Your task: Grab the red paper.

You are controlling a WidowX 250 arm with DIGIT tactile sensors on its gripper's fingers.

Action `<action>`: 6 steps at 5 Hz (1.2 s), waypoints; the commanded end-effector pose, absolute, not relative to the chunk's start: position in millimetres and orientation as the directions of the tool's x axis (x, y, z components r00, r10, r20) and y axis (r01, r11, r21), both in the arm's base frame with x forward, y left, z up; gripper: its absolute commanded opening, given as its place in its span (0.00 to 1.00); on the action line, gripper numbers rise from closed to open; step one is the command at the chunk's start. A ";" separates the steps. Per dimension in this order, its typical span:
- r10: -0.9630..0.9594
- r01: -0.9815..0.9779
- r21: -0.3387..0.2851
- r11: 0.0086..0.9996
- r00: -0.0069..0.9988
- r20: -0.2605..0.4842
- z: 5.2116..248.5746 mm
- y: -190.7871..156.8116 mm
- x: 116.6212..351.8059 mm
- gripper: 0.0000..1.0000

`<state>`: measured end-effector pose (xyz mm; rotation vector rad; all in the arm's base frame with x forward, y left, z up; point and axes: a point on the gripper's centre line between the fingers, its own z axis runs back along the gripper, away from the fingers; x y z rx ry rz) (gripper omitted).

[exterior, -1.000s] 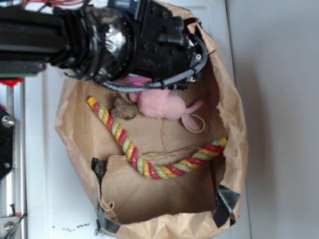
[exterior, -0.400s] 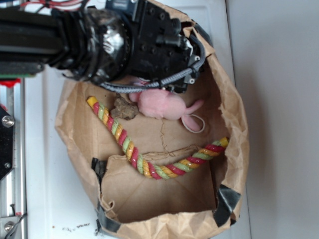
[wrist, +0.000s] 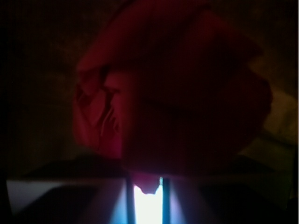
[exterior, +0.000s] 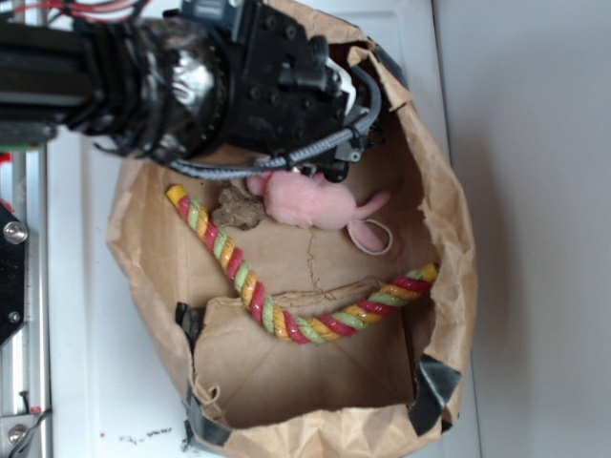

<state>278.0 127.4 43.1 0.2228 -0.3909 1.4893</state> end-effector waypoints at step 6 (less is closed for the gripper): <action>0.631 -0.568 -0.282 0.773 0.737 0.242 154.1 48.1 297.5 0.00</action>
